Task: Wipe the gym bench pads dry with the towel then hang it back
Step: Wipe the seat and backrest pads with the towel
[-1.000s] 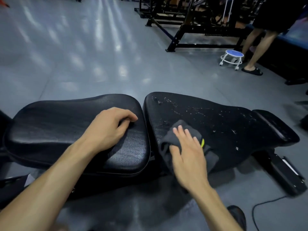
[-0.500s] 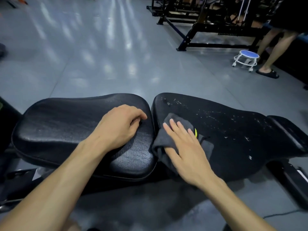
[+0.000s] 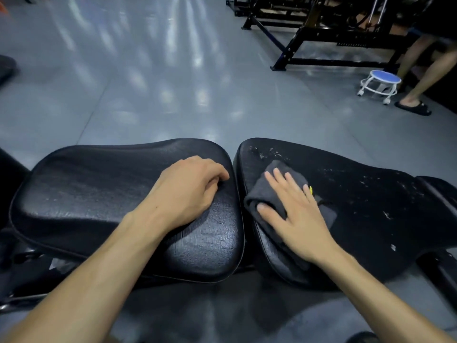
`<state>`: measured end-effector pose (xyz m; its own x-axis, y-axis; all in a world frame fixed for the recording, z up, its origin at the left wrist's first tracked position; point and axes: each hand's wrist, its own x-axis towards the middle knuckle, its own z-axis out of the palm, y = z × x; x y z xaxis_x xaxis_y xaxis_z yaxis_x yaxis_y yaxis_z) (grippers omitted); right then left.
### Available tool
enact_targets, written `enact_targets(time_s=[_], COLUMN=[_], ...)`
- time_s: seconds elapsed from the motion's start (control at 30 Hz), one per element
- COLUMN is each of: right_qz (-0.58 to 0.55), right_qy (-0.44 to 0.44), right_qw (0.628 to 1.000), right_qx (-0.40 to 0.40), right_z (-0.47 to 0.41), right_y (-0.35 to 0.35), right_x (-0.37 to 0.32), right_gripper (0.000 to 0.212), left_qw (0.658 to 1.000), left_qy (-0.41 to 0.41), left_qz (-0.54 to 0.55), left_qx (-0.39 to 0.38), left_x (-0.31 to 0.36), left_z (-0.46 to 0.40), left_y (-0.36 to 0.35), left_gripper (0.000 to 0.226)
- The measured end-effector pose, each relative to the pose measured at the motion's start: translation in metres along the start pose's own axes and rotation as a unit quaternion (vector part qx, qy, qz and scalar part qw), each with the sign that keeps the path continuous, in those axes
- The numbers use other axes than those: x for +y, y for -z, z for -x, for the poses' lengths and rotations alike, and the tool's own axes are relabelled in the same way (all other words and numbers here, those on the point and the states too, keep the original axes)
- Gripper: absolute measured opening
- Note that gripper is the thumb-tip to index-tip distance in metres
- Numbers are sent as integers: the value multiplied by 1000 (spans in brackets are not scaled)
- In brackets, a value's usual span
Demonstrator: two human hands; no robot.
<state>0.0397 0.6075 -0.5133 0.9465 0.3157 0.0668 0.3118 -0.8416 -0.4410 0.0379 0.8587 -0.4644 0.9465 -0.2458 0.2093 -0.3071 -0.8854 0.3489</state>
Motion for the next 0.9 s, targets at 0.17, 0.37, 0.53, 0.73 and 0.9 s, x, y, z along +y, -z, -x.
enact_targets(time_s=[0.17, 0.37, 0.53, 0.73, 0.9], right_qz=[15, 21, -26, 33, -57], right_qy=[-111, -68, 78, -75, 99], right_qw=[993, 997, 997, 996, 993], right_qx=[32, 29, -3, 24, -11], right_z=[-82, -92, -57, -177, -123], right_y=[7, -9, -2, -7, -10], right_x=[42, 4, 10, 27, -17], right_gripper=[66, 67, 74, 60, 61], left_qw=[1000, 1000, 999, 998, 998], left_qy=[14, 24, 36, 61, 66], left_qz=[-3, -8, -4, -10, -11], left_qx=[-7, -6, 1, -2, 13], left_x=[-3, 0, 5, 9, 11], left_z=[-2, -4, -11, -10, -16], left_y=[0, 3, 3, 4, 5], left_gripper=[32, 32, 30, 31, 37])
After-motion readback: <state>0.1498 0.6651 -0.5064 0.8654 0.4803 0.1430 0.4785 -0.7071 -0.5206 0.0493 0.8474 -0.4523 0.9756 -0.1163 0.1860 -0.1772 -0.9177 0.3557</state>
